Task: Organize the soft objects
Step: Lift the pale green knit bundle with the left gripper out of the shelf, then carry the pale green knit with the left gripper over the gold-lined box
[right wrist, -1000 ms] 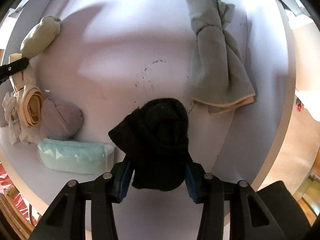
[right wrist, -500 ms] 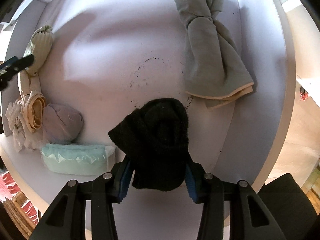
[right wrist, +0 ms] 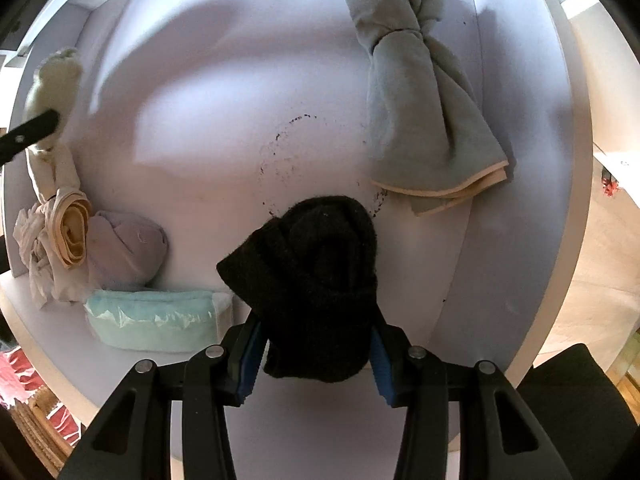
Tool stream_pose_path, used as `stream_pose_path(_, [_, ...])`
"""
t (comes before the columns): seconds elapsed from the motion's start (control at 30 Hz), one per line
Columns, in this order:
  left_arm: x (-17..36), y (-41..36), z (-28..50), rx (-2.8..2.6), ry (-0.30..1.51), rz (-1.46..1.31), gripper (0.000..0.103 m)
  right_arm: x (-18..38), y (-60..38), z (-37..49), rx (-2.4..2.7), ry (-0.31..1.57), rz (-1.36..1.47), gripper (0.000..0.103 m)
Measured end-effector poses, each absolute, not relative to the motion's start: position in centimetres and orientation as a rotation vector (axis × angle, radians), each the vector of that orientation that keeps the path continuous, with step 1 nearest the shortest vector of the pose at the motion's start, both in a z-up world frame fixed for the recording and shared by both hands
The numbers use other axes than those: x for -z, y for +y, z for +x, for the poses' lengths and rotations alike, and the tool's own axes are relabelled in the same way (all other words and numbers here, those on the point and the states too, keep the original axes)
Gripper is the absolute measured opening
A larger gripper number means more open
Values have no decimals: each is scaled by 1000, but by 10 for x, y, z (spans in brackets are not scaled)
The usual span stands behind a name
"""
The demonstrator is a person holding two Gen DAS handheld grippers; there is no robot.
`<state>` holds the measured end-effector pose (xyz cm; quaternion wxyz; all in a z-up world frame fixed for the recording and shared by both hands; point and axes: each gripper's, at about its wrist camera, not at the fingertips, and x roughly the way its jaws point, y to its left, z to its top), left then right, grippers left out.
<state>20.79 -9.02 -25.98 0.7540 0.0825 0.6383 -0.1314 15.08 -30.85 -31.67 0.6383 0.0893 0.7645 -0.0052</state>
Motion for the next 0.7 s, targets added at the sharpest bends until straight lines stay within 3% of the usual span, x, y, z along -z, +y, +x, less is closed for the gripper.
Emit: stream_pose_path(0.7, [118,-140,127,585,1218,336,51,315,-310,156,37,1718,294,47])
